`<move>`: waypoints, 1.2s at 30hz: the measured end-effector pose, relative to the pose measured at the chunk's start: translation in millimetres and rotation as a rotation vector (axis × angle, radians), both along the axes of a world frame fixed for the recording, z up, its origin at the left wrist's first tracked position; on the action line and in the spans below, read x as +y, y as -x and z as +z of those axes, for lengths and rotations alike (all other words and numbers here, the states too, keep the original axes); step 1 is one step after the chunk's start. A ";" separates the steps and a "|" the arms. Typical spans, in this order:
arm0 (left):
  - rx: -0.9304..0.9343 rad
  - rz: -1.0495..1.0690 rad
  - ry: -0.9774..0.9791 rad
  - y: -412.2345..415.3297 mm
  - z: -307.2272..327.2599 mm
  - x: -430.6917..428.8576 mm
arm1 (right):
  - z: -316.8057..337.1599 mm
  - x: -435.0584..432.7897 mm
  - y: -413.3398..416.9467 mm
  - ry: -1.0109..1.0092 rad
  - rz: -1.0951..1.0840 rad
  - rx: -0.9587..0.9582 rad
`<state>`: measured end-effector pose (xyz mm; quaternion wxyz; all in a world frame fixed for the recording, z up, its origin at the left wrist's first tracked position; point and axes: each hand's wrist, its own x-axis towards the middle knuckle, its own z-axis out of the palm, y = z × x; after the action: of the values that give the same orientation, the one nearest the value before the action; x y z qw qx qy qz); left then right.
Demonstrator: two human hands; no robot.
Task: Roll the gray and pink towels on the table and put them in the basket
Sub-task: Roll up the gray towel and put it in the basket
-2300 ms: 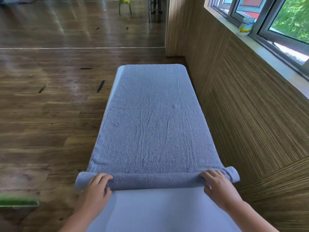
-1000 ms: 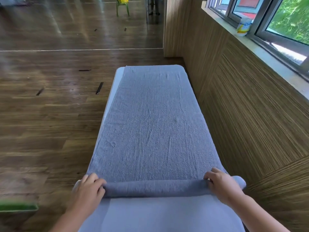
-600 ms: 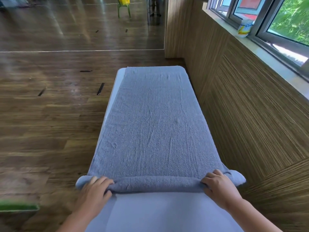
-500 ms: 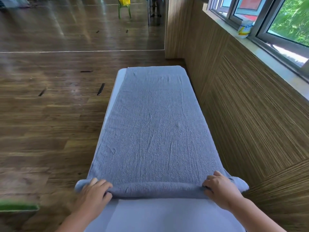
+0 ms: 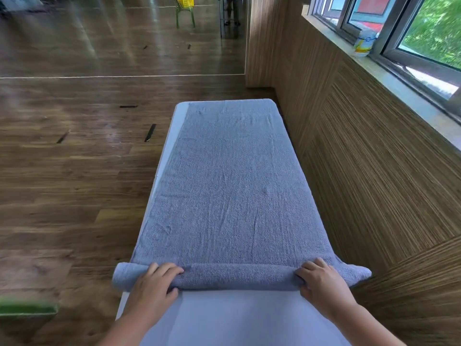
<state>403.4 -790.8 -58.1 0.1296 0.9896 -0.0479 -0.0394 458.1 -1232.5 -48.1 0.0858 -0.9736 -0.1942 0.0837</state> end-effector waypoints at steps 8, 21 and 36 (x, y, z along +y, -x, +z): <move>-0.072 -0.031 -0.024 0.1 1.7 2.3 | 18.8 5.9 -7.1 0.097 -0.017 0.136; -0.042 -0.073 -0.004 -3.6 -9.1 0.4 | 8.8 7.8 3.0 0.062 -0.045 -0.019; -0.086 0.000 0.114 -8.7 -1.3 -8.1 | 13.7 6.3 4.0 -0.008 -0.120 0.009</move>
<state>412.1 -798.9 -59.4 0.1835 0.9814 -0.0557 0.0057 454.2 -1226.2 -34.4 0.0953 -0.9828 -0.1356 0.0820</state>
